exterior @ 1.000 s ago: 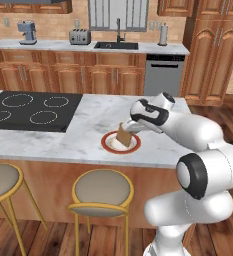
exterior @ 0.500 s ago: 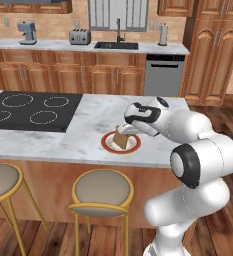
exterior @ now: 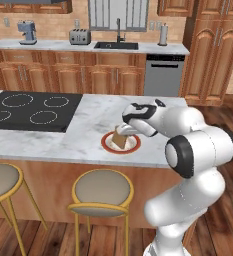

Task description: Start the toaster. Once the lever pops up, take the bread to the plate on the dining counter.

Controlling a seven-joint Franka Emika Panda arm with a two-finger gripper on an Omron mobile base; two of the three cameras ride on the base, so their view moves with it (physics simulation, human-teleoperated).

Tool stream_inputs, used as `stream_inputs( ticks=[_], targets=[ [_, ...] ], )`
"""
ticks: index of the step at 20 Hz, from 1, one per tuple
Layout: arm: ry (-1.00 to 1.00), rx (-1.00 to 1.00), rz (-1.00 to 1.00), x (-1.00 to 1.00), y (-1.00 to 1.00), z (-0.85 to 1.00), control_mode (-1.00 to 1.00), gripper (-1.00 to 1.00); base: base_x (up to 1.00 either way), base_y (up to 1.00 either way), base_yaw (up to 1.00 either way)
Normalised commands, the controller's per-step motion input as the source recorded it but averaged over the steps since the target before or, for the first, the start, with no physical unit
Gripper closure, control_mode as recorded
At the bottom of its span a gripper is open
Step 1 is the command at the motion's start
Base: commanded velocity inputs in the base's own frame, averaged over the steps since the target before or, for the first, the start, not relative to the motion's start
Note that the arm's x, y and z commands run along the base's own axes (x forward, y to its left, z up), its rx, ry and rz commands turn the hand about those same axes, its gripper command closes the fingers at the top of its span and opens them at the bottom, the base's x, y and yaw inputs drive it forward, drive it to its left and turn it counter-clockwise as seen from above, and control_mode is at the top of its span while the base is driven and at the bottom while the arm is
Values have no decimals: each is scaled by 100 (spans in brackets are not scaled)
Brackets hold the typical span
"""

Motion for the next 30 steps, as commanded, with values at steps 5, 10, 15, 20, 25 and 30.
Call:
stream_inputs(
  ticks=[5,10,15,20,25,30],
  targets=[
    [-3,2,0,14,0,-12,-100,100,0,0,0],
    [0,1,0,5,0,-20,-100,100,0,0,0],
    [0,0,0,3,0,-23,-100,100,0,0,0],
    [-1,0,0,10,0,-10,-100,100,0,0,0],
    [0,0,0,11,0,-4,-100,-100,0,0,0],
    [-3,0,0,6,0,0,-100,-100,0,0,0]
  ],
)
